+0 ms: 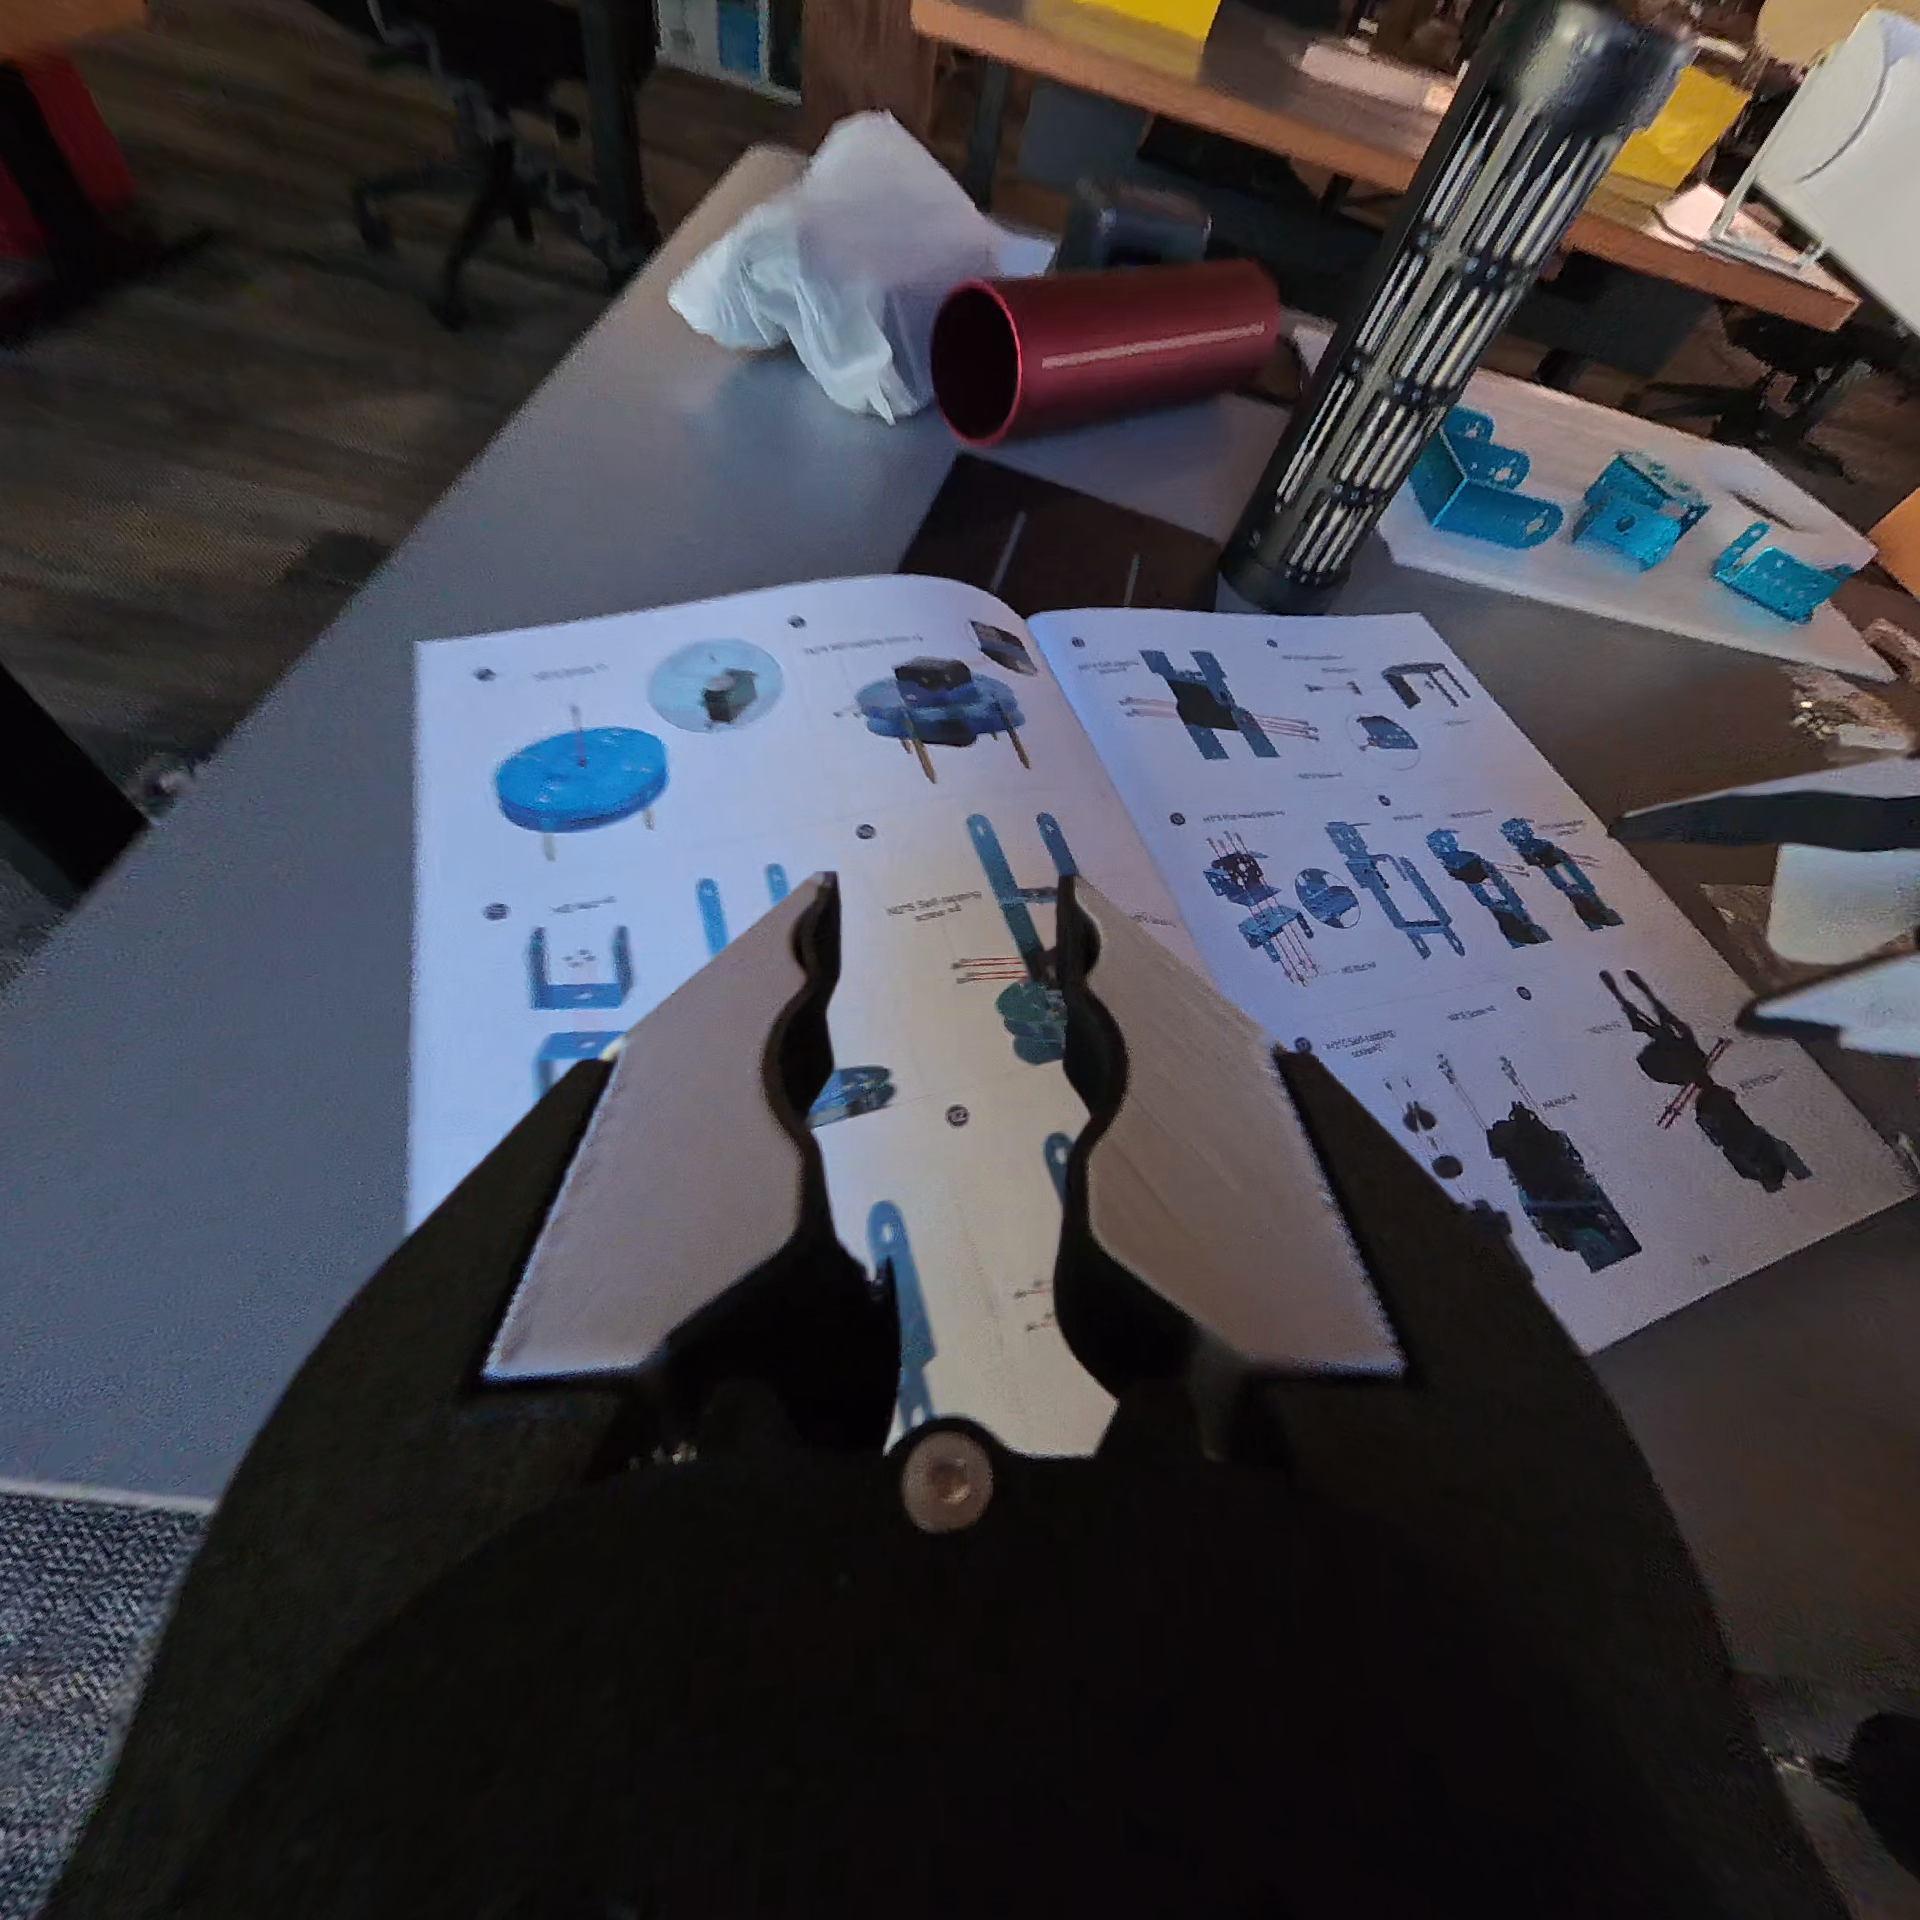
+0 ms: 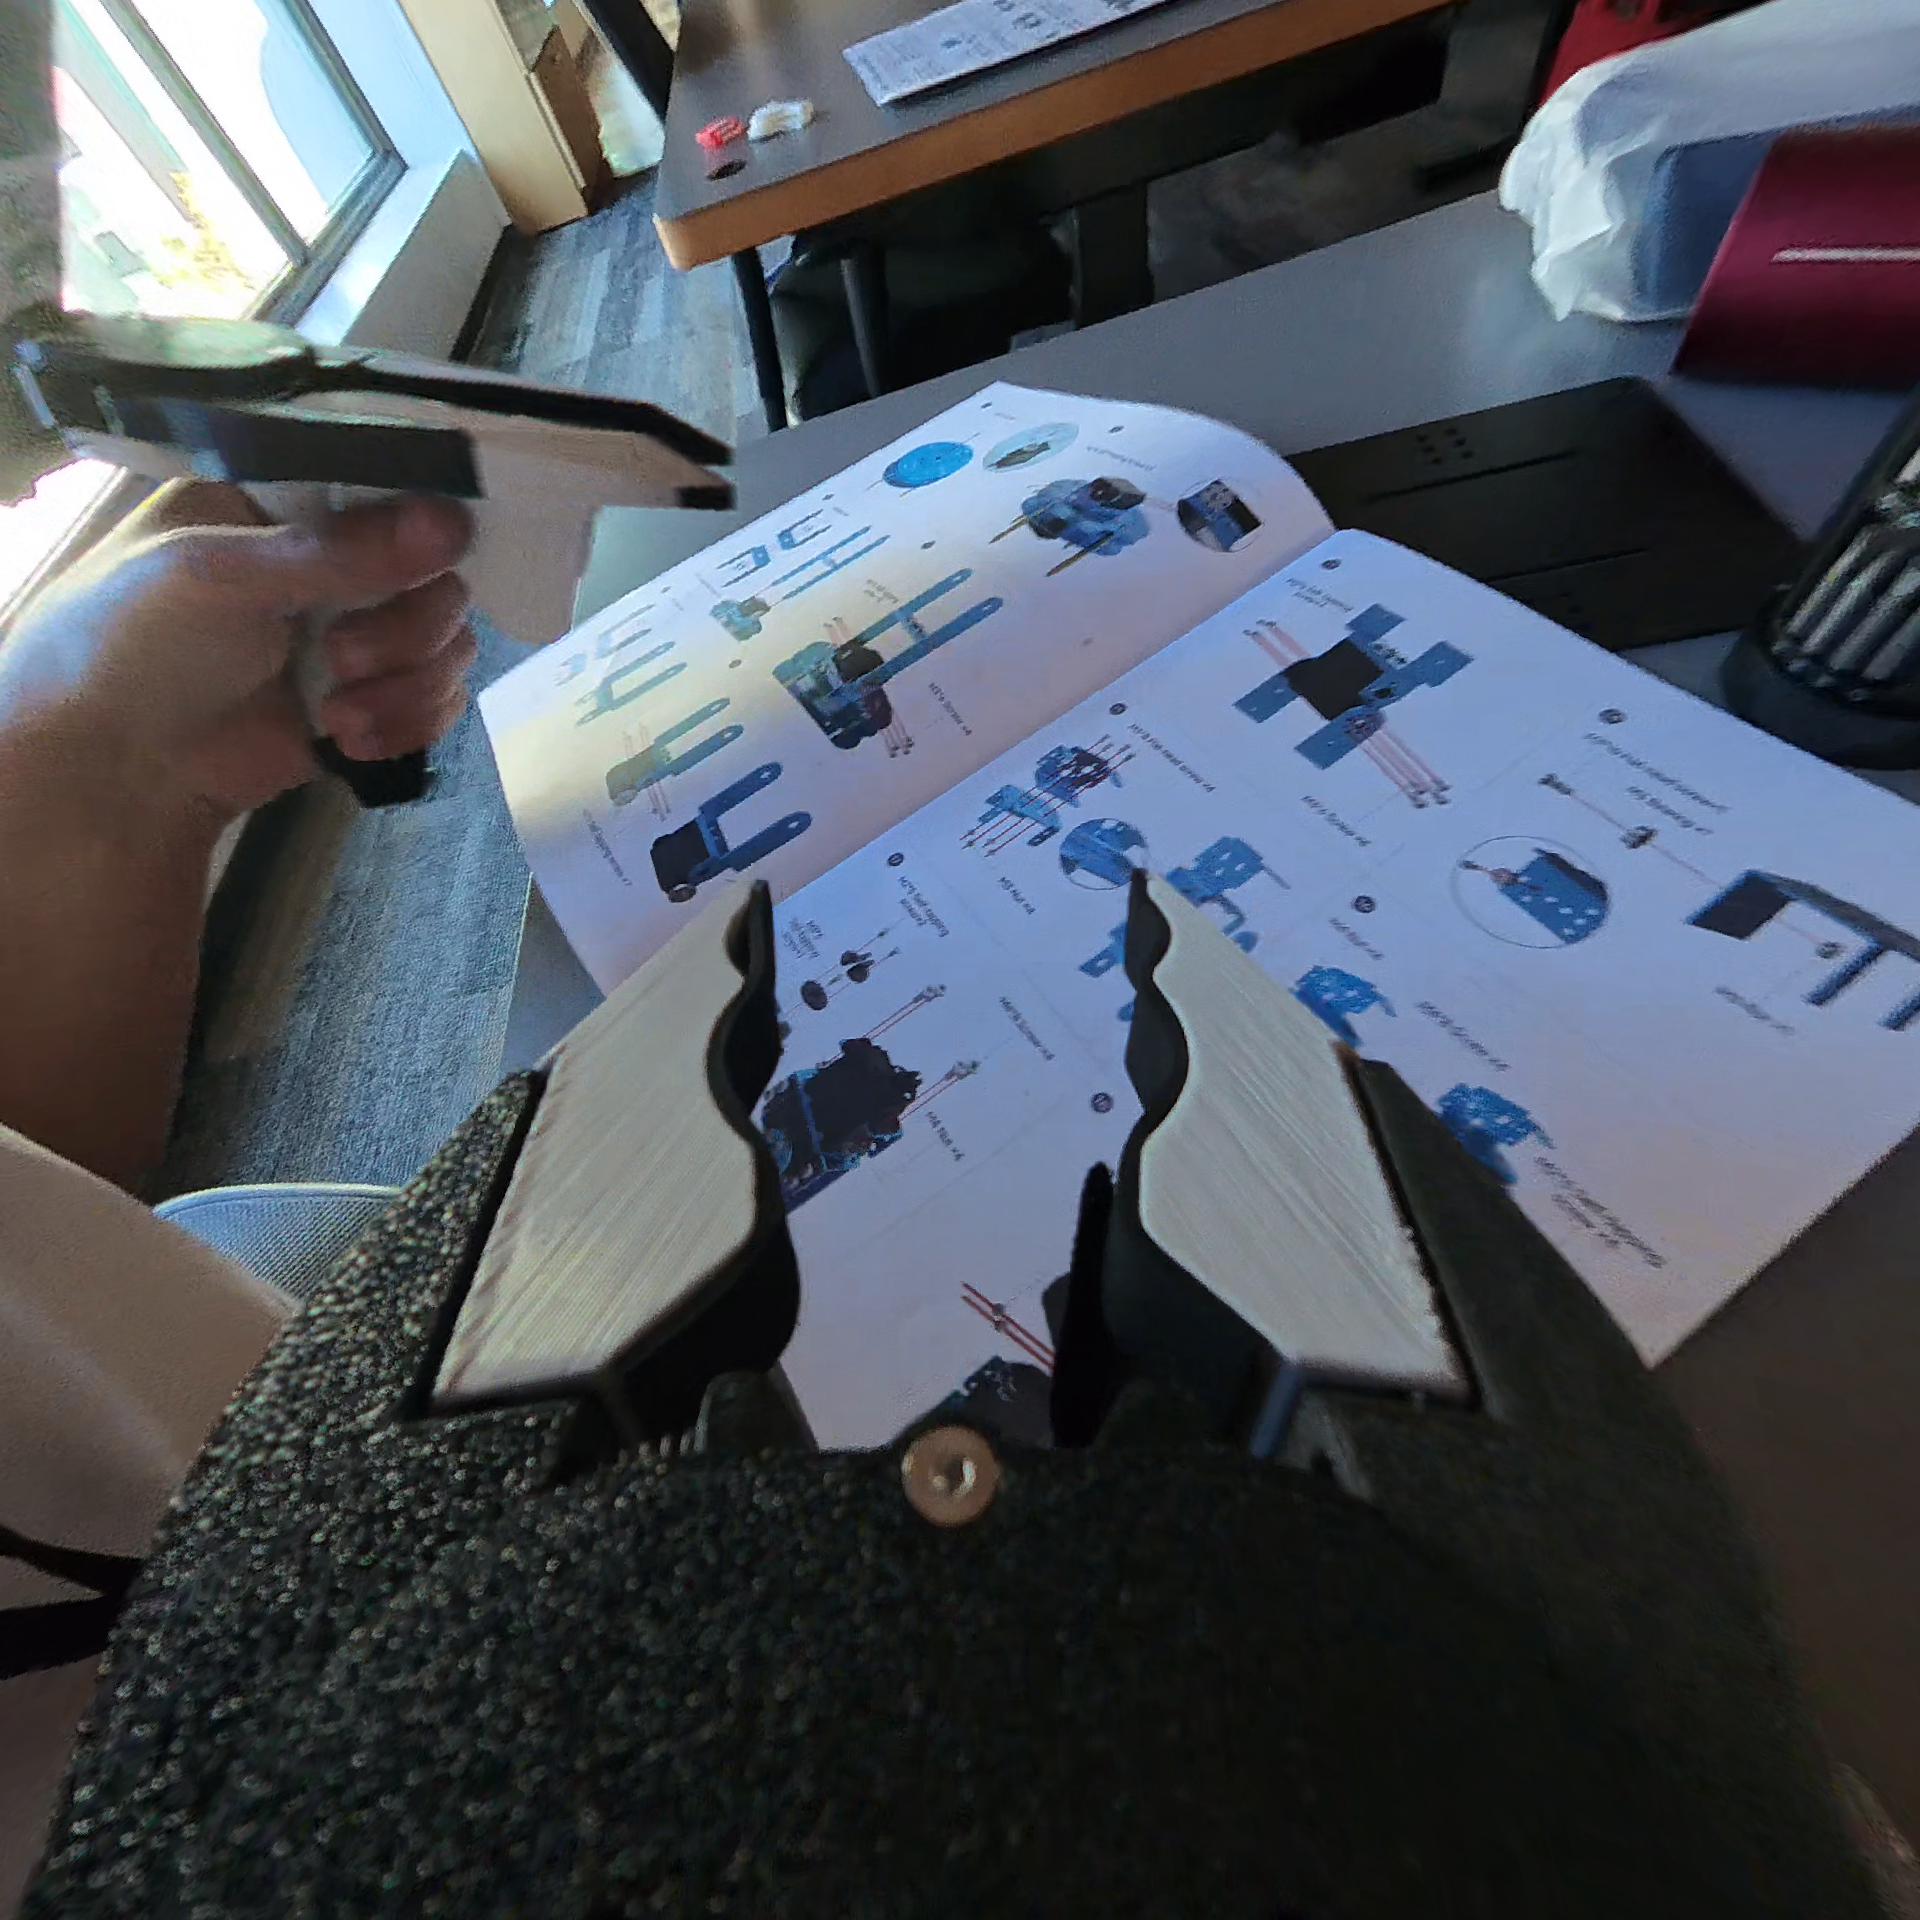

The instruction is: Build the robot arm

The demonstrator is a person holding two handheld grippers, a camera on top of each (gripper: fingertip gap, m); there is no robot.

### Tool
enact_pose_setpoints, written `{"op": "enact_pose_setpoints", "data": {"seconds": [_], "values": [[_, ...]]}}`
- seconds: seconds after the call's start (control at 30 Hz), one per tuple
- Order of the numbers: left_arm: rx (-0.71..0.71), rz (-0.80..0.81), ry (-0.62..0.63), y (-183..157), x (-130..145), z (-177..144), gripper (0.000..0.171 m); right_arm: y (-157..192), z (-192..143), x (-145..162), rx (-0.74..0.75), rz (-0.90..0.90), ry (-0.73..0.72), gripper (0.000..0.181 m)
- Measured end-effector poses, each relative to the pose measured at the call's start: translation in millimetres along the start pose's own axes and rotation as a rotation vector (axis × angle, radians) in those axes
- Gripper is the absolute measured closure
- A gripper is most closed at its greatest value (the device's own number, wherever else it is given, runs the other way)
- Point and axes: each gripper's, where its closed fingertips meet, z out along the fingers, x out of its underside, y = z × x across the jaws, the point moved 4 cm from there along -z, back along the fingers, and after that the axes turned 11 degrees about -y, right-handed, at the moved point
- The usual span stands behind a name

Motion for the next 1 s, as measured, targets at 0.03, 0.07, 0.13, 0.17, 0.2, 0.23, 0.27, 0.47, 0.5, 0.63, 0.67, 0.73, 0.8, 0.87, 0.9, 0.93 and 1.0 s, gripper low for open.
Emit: {"op": "enact_pose_setpoints", "data": {"seconds": [0.03,0.07,0.13,0.17,0.2,0.23,0.27,0.47,0.5,0.63,0.67,0.73,0.8,0.87,0.9,0.93,1.0], "values": [[0.000,-0.011,0.021,-3,5,8,0.131,2,3,4,-0.009,-0.010,0.017,0.115],[-0.005,-0.019,0.031,-5,8,14,0.131,3,5,7,-0.005,-0.028,0.033,0.115],[-0.005,-0.039,0.053,-7,14,24,0.131,2,7,10,0.017,-0.072,0.048,0.117],[0.008,-0.045,0.068,-8,16,28,0.131,2,8,11,0.019,-0.081,0.052,0.117],[0.017,-0.041,0.083,-9,18,31,0.131,2,9,12,0.014,-0.078,0.058,0.117],[0.014,-0.029,0.096,-8,20,34,0.131,2,10,13,0.014,-0.069,0.066,0.115],[0.006,-0.011,0.104,-7,21,36,0.131,1,10,14,0.016,-0.060,0.074,0.114],[0.066,0.056,0.105,-27,8,53,0.131,-10,14,31,0.061,-0.050,0.169,0.113],[0.070,0.079,0.100,-32,4,55,0.131,-12,15,38,0.070,-0.042,0.213,0.111],[0.089,0.153,0.159,-56,-8,55,0.133,-18,17,48,0.100,-0.051,0.257,0.114],[0.098,0.175,0.168,-61,-12,54,0.133,-18,18,48,0.104,-0.058,0.262,0.115],[0.141,0.202,0.207,-72,-13,53,0.133,-17,18,49,0.106,-0.081,0.273,0.114],[0.175,0.222,0.263,-74,-3,62,0.133,-14,18,50,0.089,-0.095,0.282,0.107],[0.131,0.241,0.354,-60,17,76,0.132,-13,18,50,0.082,-0.109,0.286,0.105],[0.117,0.245,0.389,-54,27,81,0.133,-13,17,51,0.083,-0.114,0.285,0.106],[0.109,0.232,0.402,-49,33,85,0.133,-14,17,51,0.085,-0.118,0.284,0.106],[0.105,0.211,0.424,-43,42,88,0.134,-15,17,50,0.087,-0.115,0.280,0.108]]}}
